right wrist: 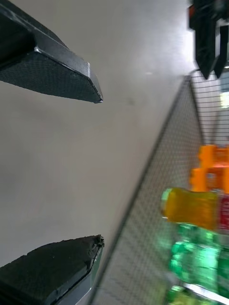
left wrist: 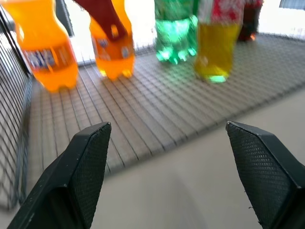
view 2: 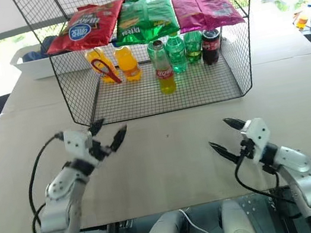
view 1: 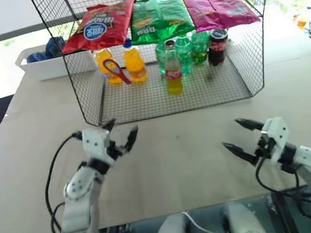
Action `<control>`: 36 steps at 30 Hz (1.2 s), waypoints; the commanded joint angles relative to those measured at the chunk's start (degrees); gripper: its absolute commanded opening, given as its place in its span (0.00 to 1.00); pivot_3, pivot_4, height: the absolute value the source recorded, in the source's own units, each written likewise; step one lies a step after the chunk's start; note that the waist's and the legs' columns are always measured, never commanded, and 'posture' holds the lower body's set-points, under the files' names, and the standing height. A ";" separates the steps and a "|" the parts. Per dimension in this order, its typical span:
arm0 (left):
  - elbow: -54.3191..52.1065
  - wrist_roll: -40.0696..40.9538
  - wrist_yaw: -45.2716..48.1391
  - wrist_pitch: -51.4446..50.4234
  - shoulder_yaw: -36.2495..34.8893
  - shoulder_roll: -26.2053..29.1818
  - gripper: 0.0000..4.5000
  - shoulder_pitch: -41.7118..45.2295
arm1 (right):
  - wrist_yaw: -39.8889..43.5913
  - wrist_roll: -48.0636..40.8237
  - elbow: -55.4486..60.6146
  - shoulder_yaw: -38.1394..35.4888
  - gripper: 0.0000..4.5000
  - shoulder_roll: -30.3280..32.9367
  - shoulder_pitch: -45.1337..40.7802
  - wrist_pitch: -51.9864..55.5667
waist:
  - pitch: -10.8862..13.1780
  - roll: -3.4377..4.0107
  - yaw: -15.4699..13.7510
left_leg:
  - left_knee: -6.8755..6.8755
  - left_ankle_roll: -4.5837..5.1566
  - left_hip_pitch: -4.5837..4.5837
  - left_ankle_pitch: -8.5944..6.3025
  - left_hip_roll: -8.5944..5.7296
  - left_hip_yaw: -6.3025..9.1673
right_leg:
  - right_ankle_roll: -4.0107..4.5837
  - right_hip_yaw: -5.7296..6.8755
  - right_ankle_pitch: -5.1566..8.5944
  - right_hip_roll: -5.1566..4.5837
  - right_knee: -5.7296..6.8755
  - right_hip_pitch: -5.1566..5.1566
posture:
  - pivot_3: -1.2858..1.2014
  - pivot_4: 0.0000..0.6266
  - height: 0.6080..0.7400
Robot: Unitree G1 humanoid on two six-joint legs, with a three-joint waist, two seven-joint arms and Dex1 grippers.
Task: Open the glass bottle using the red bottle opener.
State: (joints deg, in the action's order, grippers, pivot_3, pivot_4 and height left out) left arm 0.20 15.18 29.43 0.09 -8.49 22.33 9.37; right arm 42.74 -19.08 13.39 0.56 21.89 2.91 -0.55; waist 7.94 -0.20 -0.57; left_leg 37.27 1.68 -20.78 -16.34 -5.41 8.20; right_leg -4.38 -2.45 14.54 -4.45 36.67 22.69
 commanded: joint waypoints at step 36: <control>33.63 0.84 -6.36 15.32 -5.85 -4.55 0.14 32.71 | -12.67 2.24 13.77 6.91 1.00 -7.08 -16.34 7.80 | -0.10 -0.51 1.43 | 0.87 -0.01 -1.12 0.05 -0.29 0.15 | 0.01 0.22 -0.01 -0.08 0.60 0.97 | 0.52 0.24 1.00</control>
State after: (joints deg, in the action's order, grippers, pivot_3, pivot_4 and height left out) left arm 36.49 15.56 22.74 14.42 -13.53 17.10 42.15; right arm 30.37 -16.77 24.26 7.20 15.24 -13.59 8.45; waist 7.84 -0.71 0.86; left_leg 38.15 1.67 -21.90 -16.29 -5.69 8.35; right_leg -4.37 -2.24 14.52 -4.53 37.29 23.66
